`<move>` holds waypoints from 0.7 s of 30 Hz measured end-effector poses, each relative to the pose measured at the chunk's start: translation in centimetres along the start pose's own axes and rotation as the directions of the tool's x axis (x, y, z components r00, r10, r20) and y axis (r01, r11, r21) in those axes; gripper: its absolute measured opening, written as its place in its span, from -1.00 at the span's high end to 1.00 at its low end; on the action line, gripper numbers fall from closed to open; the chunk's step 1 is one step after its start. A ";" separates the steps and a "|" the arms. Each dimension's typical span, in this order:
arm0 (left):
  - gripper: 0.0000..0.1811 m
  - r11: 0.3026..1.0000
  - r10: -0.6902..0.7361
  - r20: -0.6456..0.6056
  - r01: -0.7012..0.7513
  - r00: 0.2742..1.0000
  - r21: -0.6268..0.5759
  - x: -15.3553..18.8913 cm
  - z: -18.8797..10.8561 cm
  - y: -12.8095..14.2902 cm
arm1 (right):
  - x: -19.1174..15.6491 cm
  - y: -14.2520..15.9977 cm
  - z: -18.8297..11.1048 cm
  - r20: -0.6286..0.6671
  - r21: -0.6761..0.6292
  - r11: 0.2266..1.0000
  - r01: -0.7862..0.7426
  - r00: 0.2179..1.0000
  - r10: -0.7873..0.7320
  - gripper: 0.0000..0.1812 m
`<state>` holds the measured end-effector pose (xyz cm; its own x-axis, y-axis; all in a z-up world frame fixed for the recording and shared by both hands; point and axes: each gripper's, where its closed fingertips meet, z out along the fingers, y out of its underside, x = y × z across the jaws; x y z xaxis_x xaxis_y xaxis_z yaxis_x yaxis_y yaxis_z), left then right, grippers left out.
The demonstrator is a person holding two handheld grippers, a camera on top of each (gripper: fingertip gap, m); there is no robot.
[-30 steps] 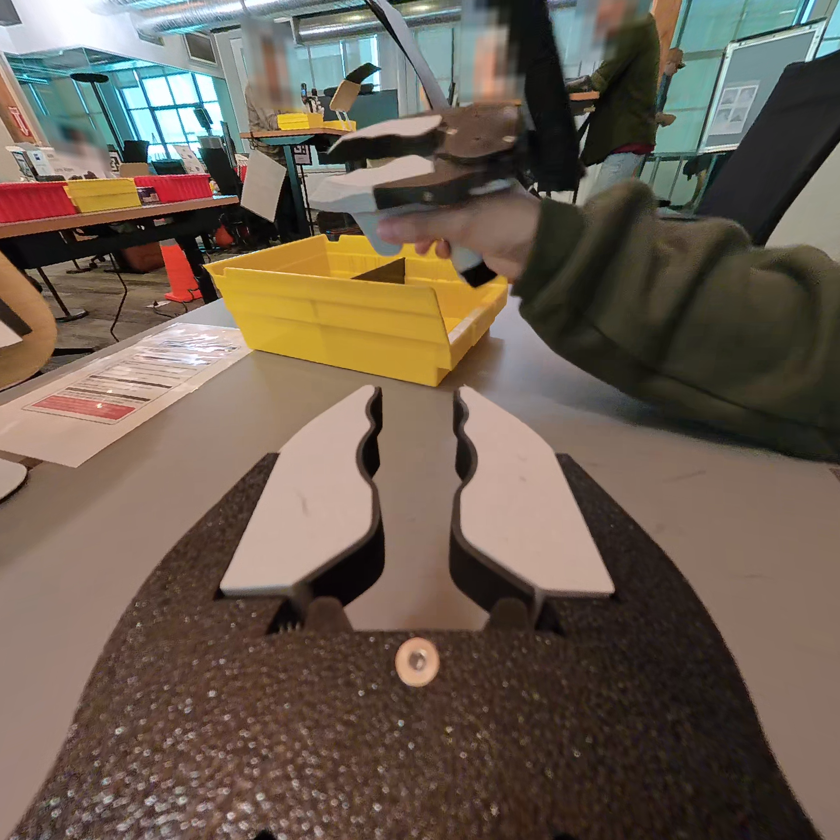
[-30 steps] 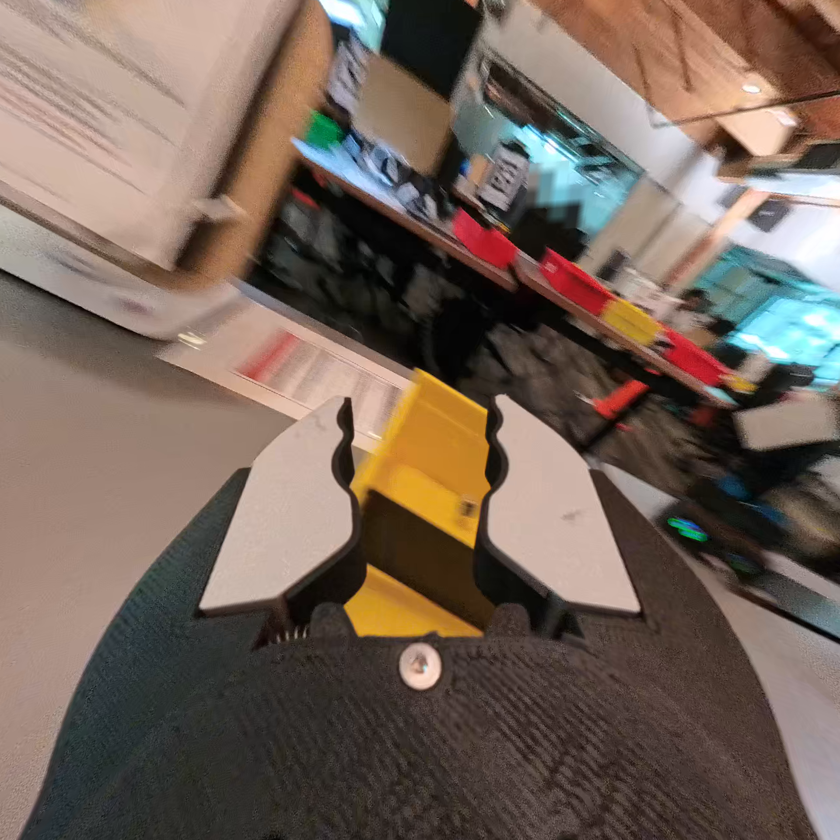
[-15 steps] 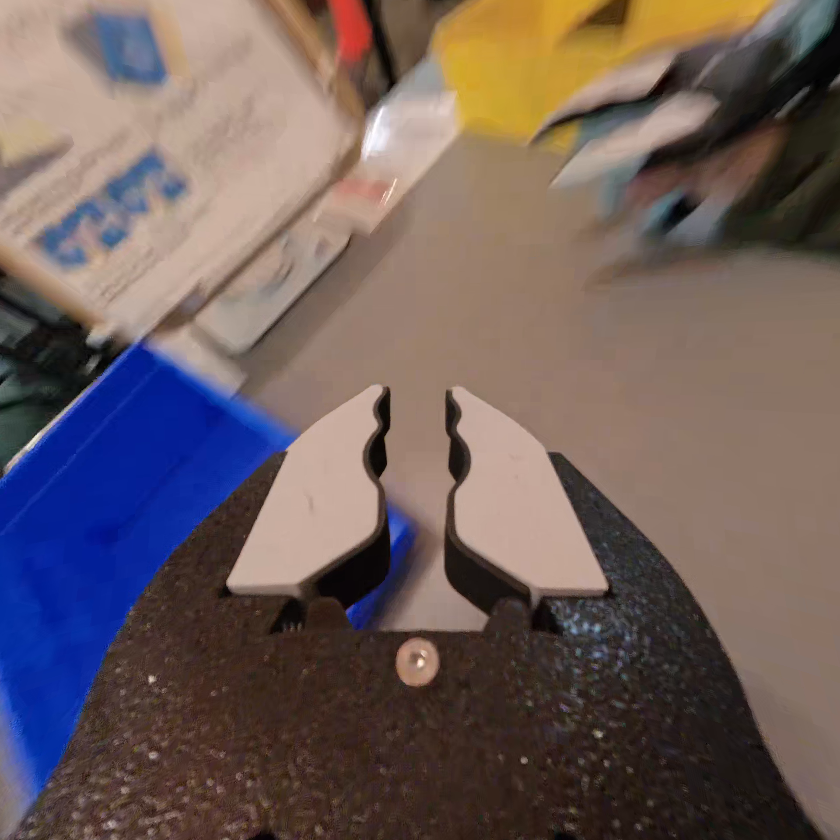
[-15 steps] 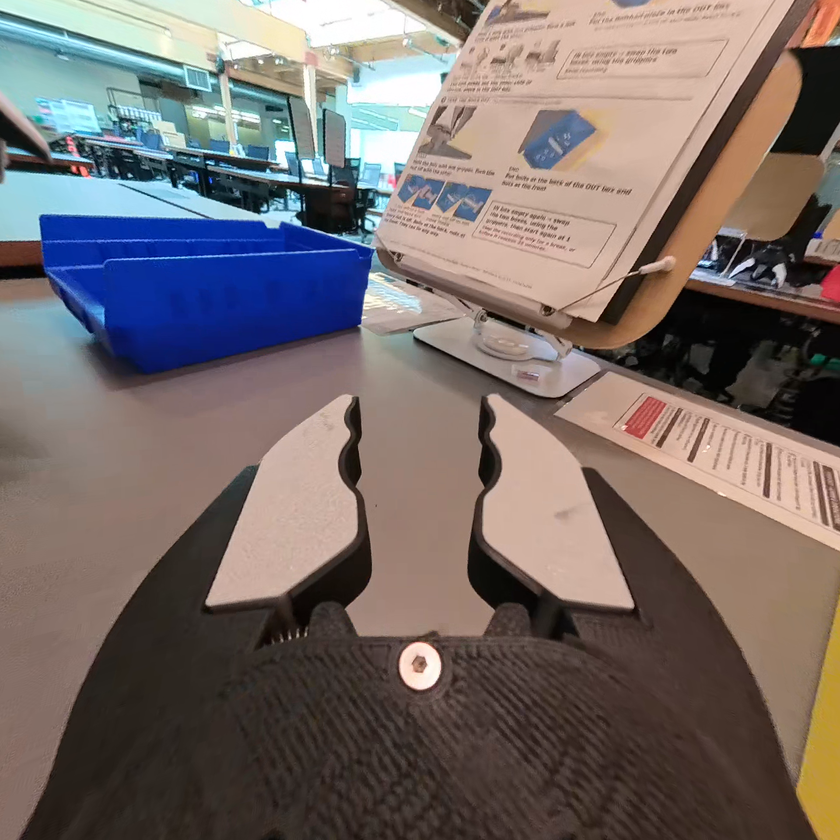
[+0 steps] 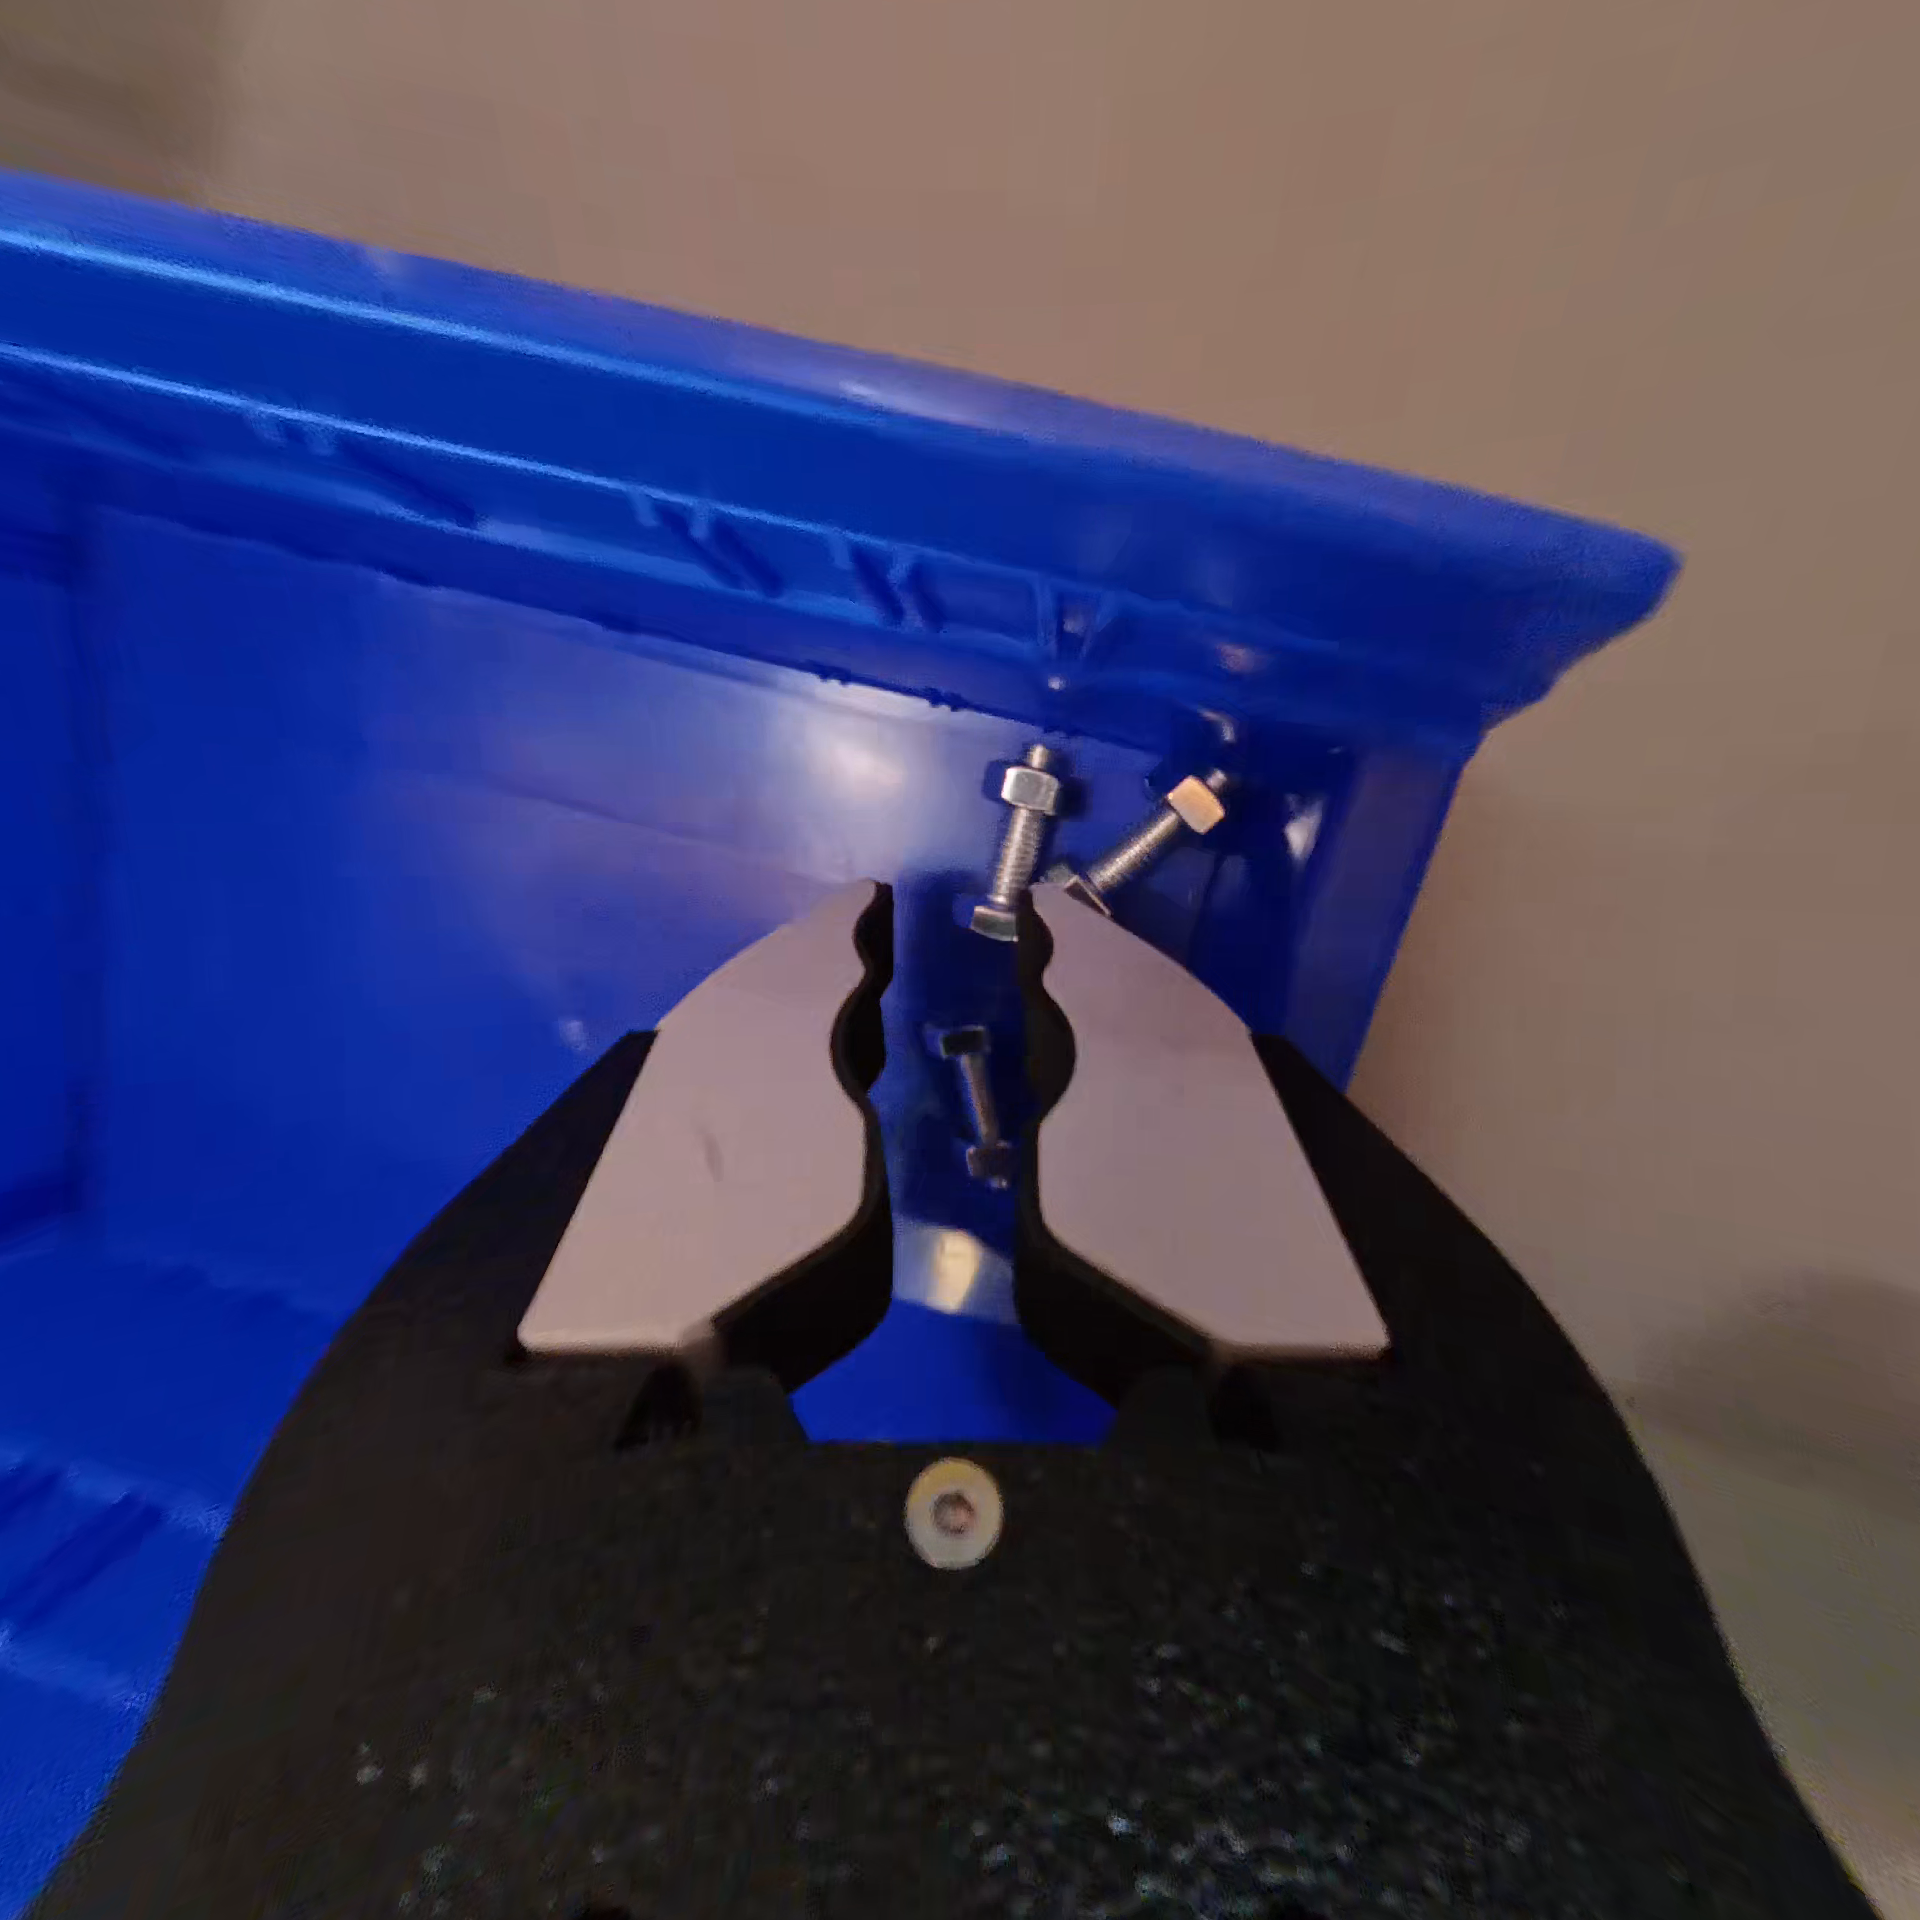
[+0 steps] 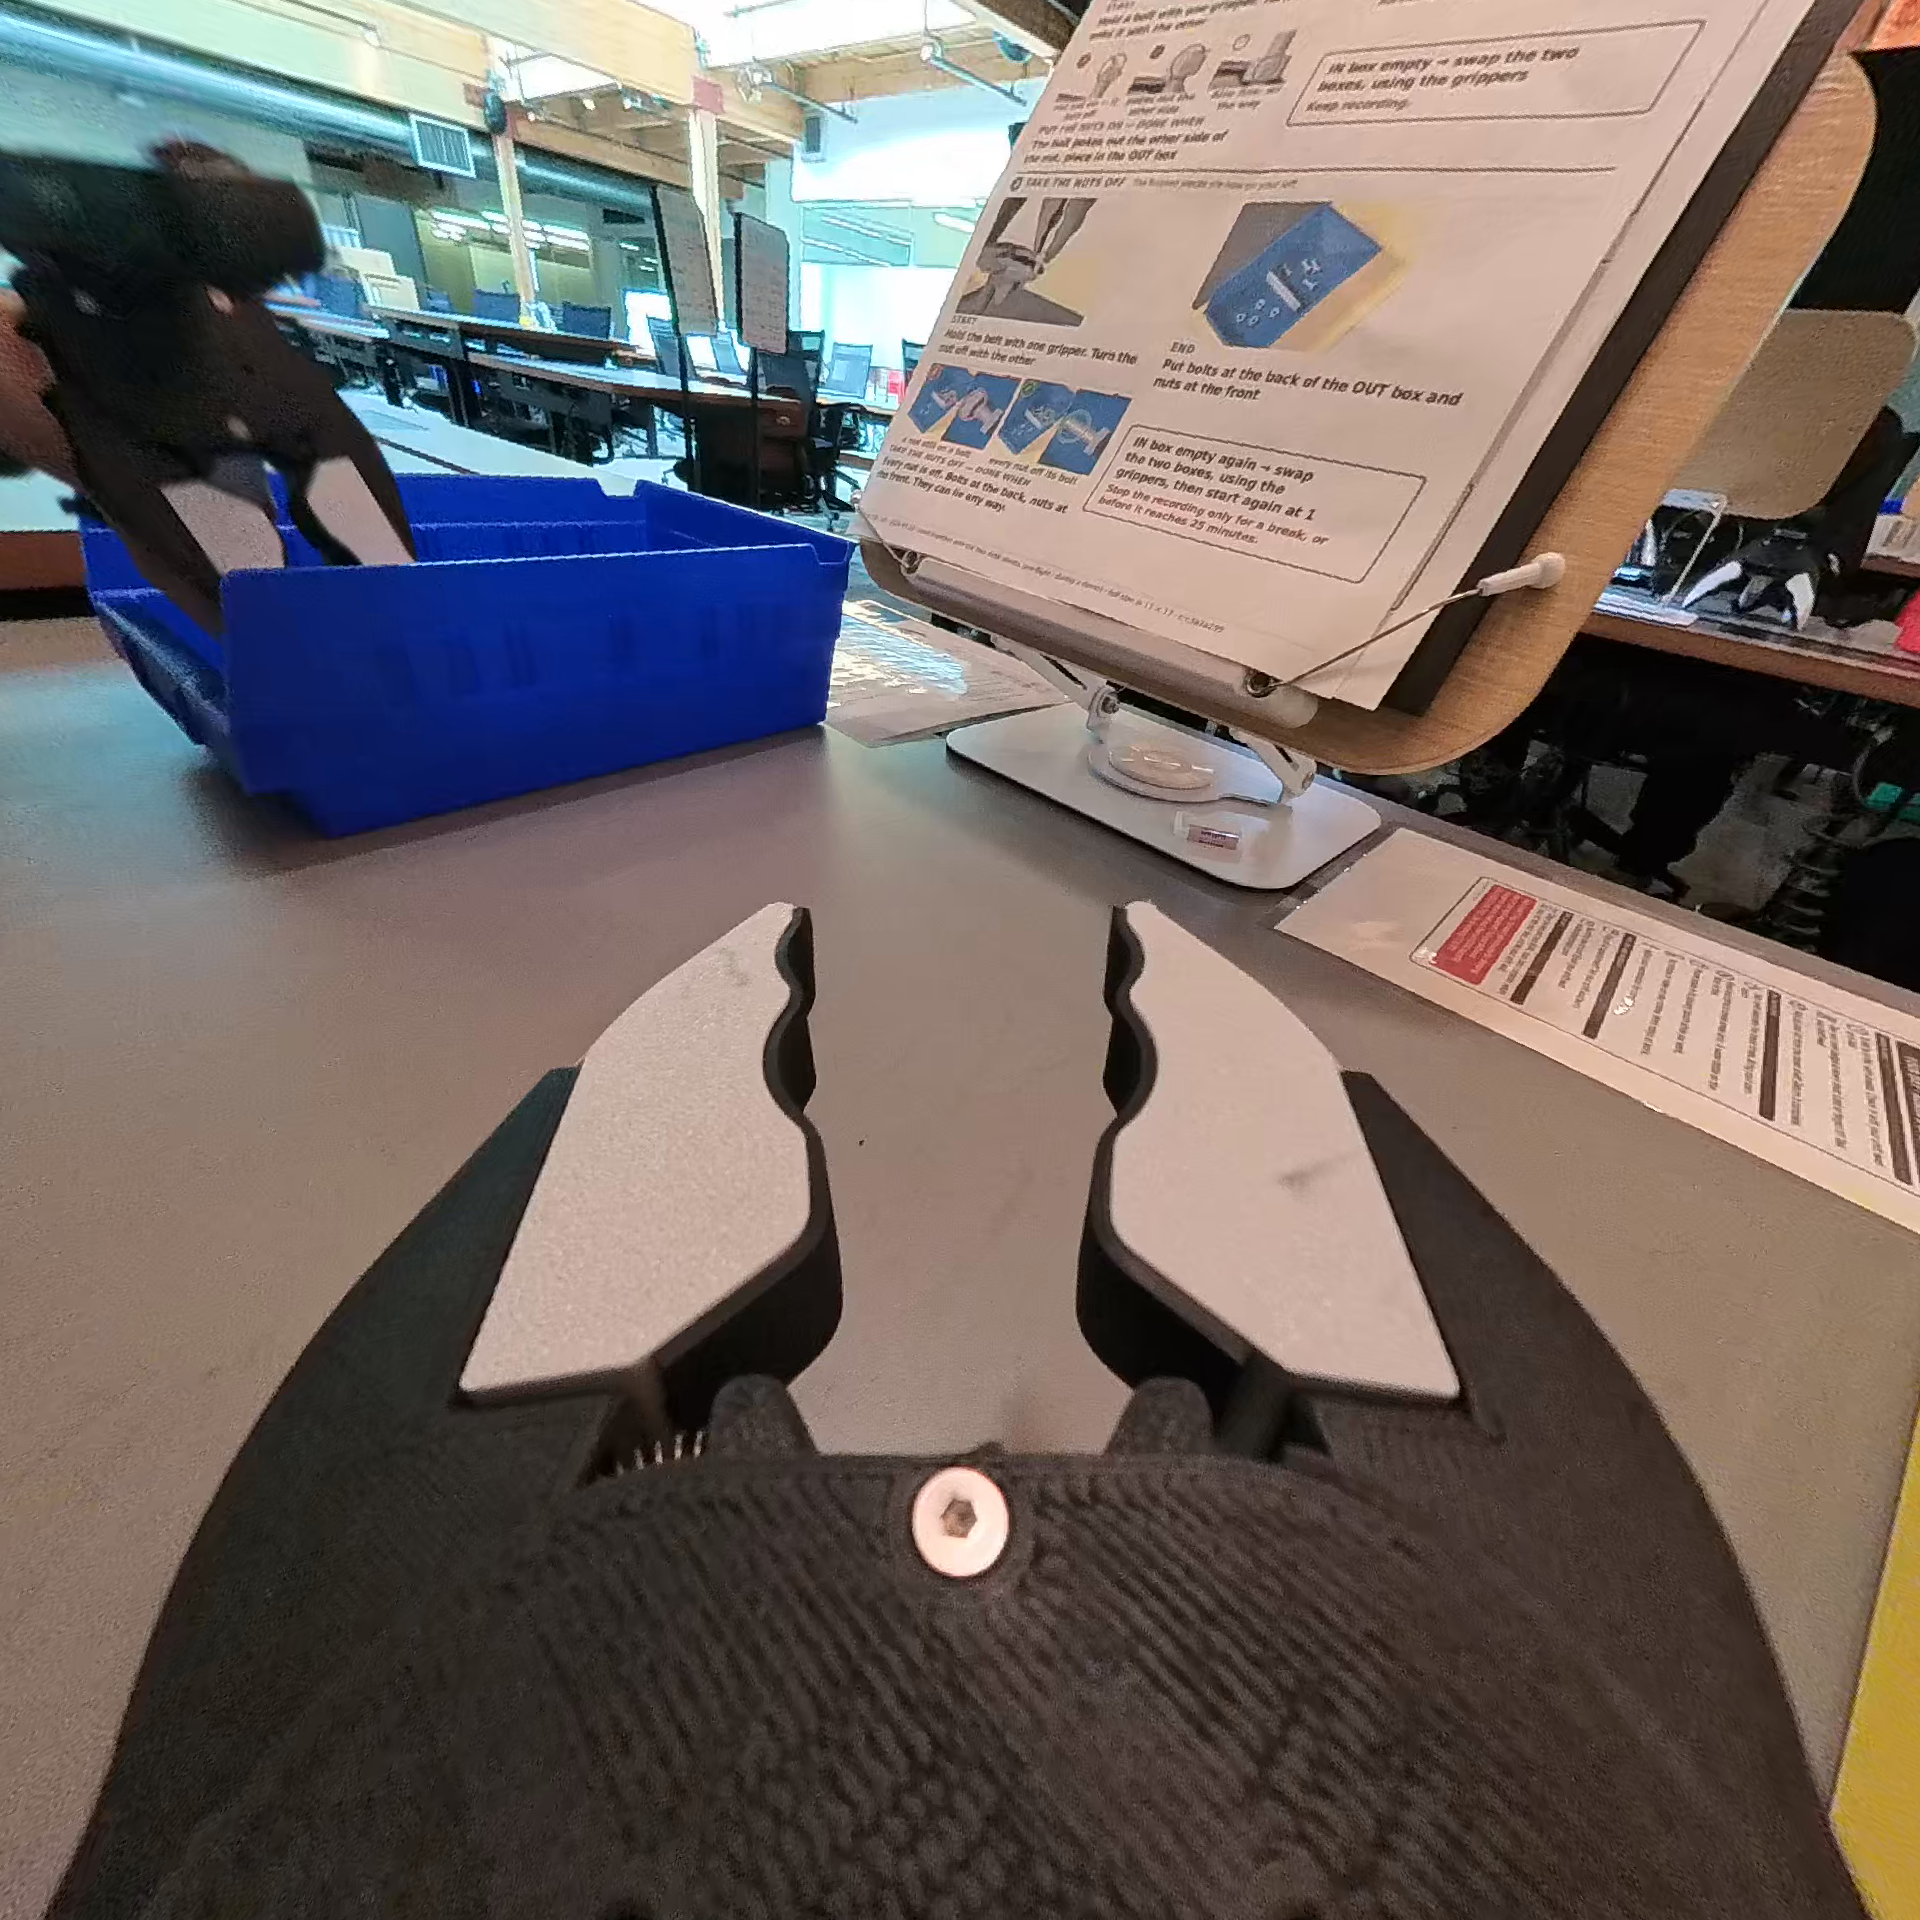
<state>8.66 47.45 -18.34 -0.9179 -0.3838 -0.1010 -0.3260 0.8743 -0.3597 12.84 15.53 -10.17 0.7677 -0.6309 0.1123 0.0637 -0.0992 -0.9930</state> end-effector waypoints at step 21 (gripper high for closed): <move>0.79 0.979 0.077 0.020 -0.072 0.997 -0.189 -0.4 1.8 0.9 | -0.2 0.2 0.2 0.010 -0.020 1.000 0.008 1.000 -0.007 0.40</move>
<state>9.19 47.84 -20.25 -0.9355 -0.3214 -0.1470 -0.2963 0.9400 -0.1693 12.84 15.80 -10.43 0.7736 -0.6223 0.1193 0.0567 -0.1195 -0.9912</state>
